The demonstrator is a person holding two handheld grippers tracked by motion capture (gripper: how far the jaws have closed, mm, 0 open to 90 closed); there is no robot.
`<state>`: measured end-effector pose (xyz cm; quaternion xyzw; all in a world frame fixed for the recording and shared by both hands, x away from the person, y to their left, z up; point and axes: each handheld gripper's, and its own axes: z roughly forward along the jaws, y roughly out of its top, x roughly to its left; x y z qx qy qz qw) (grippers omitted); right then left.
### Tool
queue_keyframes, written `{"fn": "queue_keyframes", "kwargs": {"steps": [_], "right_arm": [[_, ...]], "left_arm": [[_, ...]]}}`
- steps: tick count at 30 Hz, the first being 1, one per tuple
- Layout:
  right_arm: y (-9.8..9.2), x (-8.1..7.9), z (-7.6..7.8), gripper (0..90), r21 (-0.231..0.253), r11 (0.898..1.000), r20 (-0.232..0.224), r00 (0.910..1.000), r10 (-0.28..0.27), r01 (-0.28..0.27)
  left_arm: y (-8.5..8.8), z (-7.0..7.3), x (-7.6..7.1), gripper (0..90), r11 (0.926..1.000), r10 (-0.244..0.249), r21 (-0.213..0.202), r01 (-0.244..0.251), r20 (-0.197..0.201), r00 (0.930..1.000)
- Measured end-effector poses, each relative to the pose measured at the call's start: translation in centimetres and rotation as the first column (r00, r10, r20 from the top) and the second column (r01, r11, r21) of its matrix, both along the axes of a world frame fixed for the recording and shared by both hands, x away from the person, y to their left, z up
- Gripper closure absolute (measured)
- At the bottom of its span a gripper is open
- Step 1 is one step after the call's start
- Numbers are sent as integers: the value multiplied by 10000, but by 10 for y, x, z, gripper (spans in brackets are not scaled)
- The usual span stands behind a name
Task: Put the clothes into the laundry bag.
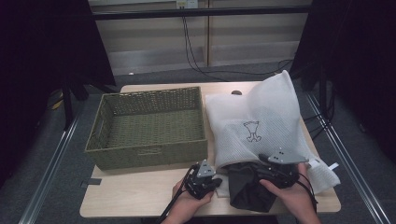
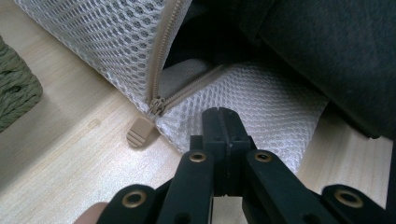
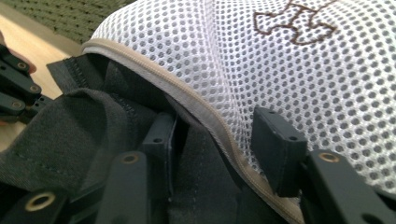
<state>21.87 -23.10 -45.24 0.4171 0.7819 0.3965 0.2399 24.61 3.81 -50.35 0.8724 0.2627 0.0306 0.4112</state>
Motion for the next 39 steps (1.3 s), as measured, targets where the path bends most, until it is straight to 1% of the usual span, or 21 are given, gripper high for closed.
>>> {"fn": "queue_keyframes", "kwargs": {"steps": [2,4,5,8,11,13,15,17,21,23,25,26,29,30,31,33,34,35,36,38,39], "right_arm": [[2,0,0,509,-232,9997,79,10000,57,-56],[1,0,0,523,-191,9998,-2,10000,-36,36],[1,0,1,555,-184,9997,122,9998,-140,142],[-5,-3,6,625,486,9981,372,9985,-397,379],[-12,-6,12,609,869,9931,755,9935,-849,783],[-16,-9,16,549,1288,9910,898,9948,-482,364],[-22,-13,20,526,1750,9841,748,9971,168,-297],[-31,-19,24,612,2111,9765,804,9964,274,-439],[-52,-24,27,836,3078,9514,743,9967,-336,91],[-52,-23,25,895,2934,9559,590,9977,-321,134],[-44,-23,21,898,2500,9682,449,9990,15,-127],[-38,-24,20,845,2055,9786,631,9980,-19,-111],[-28,-24,20,608,1306,9913,1295,9910,-337,166],[-24,-23,20,544,984,9946,1367,9895,-465,332],[-22,-21,19,501,689,9970,1377,9895,-449,357],[-17,-16,14,384,158,9995,999,9946,-271,256],[-14,-14,10,370,-152,9997,861,9962,-161,174],[-12,-15,8,392,-403,9986,952,9950,-307,346],[-10,-15,8,435,-427,9978,1123,9926,-463,514],[-11,-14,11,572,-32,9957,1495,9845,-914,929],[-12,-13,12,631,207,9948,1538,9828,-1020,1000]], "left_arm": [[0,0,0,900,10000,9,-4,-9,-3,10000],[0,0,0,900,10000,22,-16,-21,35,10000],[0,0,0,900,10000,21,-17,-21,32,10000],[0,0,0,900,10000,19,-27,-19,33,10000],[0,0,0,900,10000,-9,-15,9,28,10000],[1,0,0,900,10000,15,-33,-16,-38,10000],[2,0,1,900,10000,15,-55,-15,-102,9999],[2,-1,1,900,9998,36,-178,-39,-171,9998],[2,-1,1,900,9999,47,-156,-50,-160,9999],[2,-1,1,900,9999,33,-161,-35,-139,9999],[2,-1,1,900,9998,40,-175,-43,-151,9999],[2,-1,1,900,9998,38,-177,-41,-160,9999],[2,-1,1,900,9998,42,-181,-45,-159,9999],[2,-1,1,900,9998,40,-179,-43,-152,9999],[2,-1,1,900,9998,44,-180,-47,-150,9999],[2,-1,1,900,9998,48,-184,-50,-147,9999],[2,-1,1,900,9998,43,-178,-46,-144,9999],[2,-1,1,900,9998,52,-181,-55,-139,9999],[2,-1,1,900,9998,45,-169,-47,-126,9999],[2,-1,1,900,9999,17,-141,-19,-113,9999],[2,-1,1,900,9999,22,-139,-24,-110,9999]]}}
